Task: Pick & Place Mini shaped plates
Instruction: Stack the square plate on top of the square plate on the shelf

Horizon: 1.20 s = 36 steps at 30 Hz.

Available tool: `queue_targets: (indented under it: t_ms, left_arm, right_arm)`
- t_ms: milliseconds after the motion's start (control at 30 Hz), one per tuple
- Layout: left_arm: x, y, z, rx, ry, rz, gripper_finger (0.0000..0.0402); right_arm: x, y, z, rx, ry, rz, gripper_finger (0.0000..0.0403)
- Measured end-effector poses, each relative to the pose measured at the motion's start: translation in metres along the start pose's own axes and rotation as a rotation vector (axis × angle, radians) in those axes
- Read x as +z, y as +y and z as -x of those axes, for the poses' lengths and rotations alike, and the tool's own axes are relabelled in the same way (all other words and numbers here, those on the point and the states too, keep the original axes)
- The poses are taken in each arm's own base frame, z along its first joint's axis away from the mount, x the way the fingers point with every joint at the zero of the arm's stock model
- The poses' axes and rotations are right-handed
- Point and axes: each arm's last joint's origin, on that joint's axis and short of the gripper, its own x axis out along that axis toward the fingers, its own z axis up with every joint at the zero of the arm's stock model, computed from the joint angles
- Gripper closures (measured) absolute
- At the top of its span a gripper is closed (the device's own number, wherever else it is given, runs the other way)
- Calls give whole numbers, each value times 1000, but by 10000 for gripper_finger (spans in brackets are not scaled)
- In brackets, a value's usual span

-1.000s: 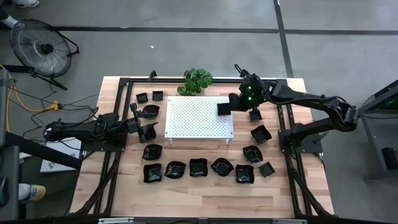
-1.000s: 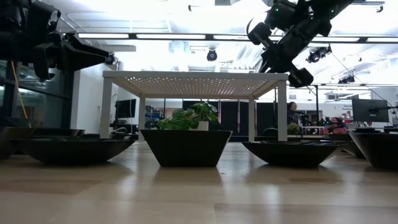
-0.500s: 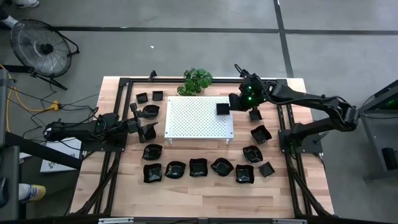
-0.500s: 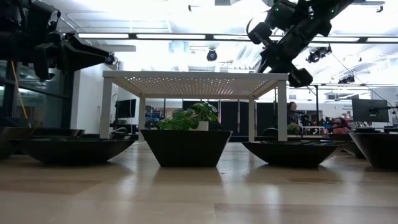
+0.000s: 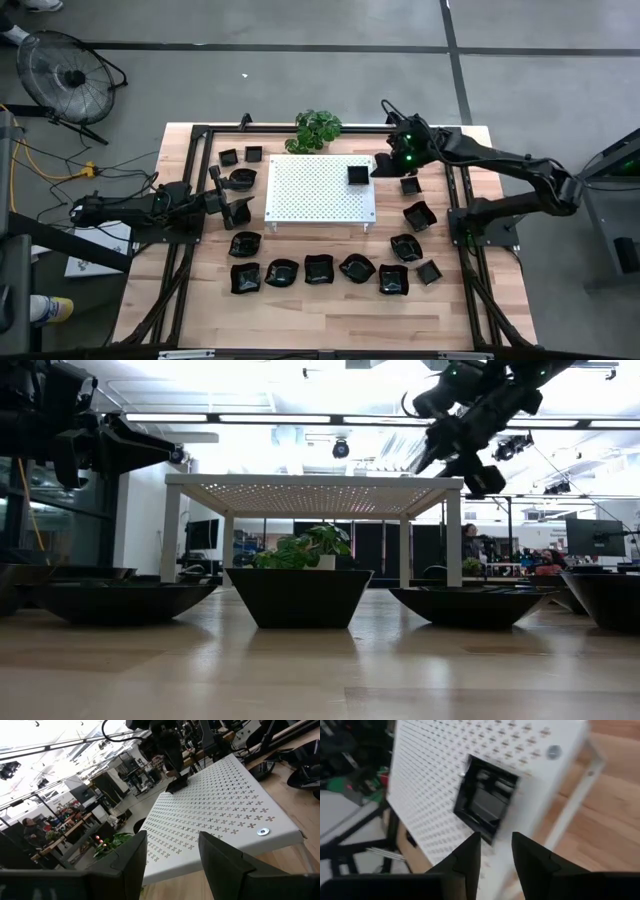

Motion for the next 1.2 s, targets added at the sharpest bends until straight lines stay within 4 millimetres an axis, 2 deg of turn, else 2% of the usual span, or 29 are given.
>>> queue_targets:
  t_ms: [267,467,800,933,1067,1200]
  left_arm:
    - [0,0,0,0,0,0,227]
    - [0,0,0,0,0,0,227]
    - [0,0,0,0,0,0,227]
    - [0,0,0,0,0,0,227]
    - [0,0,0,1,0,0,227]
    - [0,0,0,0,0,0,227]
  right_arm:
    - [-8,-22,27,-168,23,105,293]
    - [-11,-37,34,-329,71,206,292]
    - [-12,-64,45,-629,150,192,292]
    - [-15,-78,39,-673,154,168,292]
    - [-23,-97,25,-626,165,111,292]
    - [-27,-107,15,-587,136,82,292]
